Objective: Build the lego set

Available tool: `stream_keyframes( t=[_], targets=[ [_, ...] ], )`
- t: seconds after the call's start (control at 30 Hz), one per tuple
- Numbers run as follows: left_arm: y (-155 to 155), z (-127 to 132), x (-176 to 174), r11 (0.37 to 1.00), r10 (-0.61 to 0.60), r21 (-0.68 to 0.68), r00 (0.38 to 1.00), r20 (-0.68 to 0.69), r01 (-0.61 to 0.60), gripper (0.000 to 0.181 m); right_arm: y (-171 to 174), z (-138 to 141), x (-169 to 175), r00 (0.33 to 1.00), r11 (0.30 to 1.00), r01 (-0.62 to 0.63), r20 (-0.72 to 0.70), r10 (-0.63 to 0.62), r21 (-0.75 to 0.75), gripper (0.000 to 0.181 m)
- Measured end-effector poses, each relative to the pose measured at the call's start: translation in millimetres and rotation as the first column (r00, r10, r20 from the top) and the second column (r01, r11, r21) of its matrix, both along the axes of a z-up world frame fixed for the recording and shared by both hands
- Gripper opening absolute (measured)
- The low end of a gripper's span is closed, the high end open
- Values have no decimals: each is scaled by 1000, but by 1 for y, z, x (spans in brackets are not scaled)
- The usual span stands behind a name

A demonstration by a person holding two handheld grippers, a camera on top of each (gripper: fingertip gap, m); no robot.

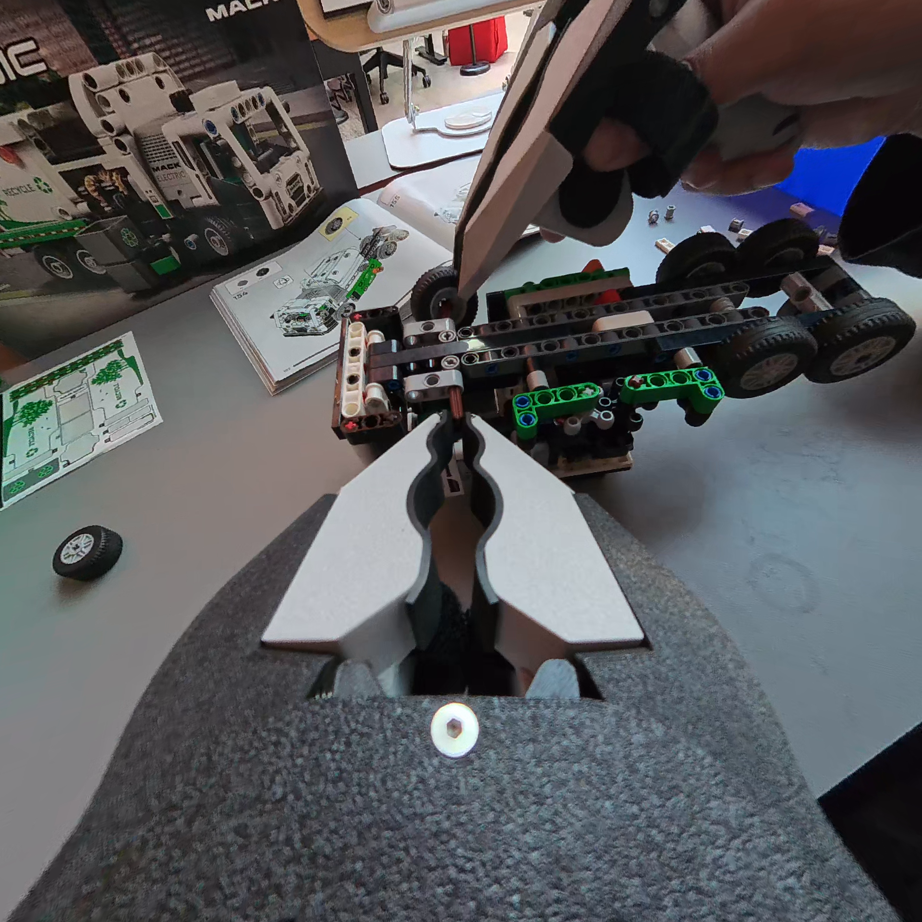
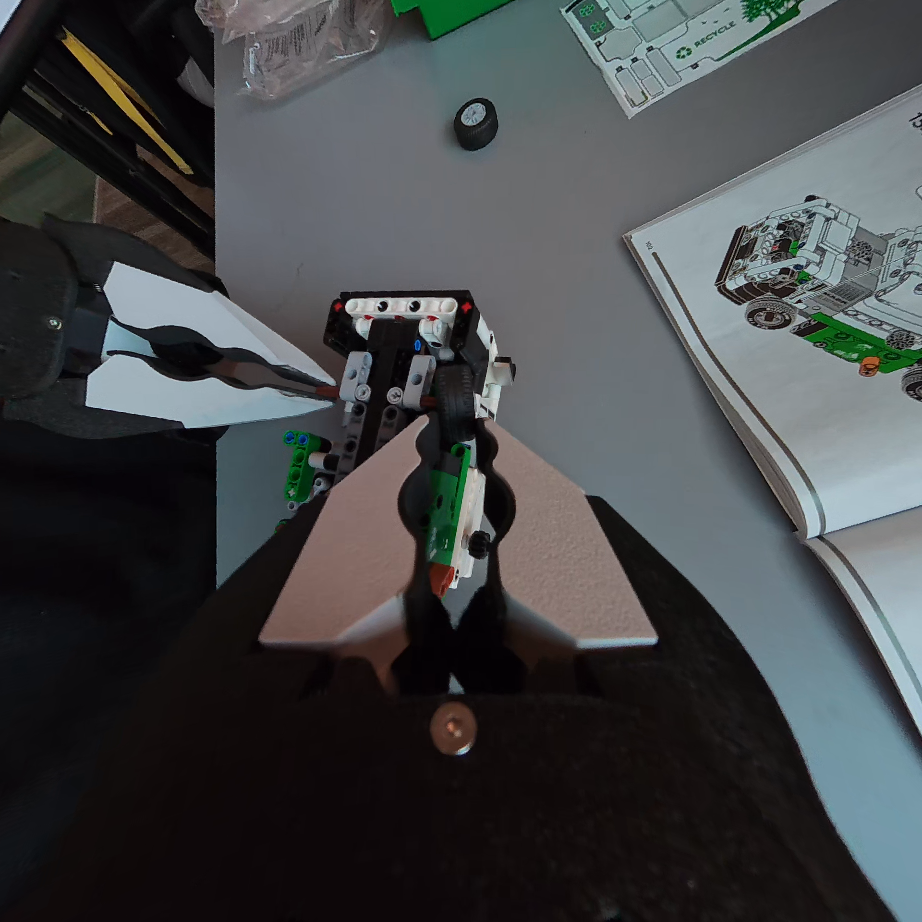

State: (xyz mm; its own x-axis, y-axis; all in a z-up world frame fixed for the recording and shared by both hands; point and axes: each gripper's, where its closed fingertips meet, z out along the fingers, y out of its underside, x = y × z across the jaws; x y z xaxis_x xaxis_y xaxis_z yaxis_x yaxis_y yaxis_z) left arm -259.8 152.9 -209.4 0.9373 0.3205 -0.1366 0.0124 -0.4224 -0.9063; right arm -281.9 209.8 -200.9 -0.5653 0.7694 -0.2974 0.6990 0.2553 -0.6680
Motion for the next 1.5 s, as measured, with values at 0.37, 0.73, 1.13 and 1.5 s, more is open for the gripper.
stream_keyframes(
  t=[0.37, 0.73, 1.13, 1.5],
  targets=[
    [0, 0, 1, 1000, 18, -5, 1000, 2, -18, 1, 0, -1, 2, 999, 998, 52, -5, -52, 44, 12],
    [1, 0, 1, 1000, 20, -12, 1000, 7, -20, 1, 1, -4, 5, 999, 996, 23, 35, -26, 82, 12],
    [3, 1, 0, 999, -26, -46, 1000, 15, 27, 1, 2, -5, 3, 996, 984, -22, 86, 7, 177, 11],
    [4, 1, 0, 998, -36, -41, 999, 26, 37, 1, 3, -8, 3, 997, 950, -62, -24, 73, 308, 11]
  ],
)
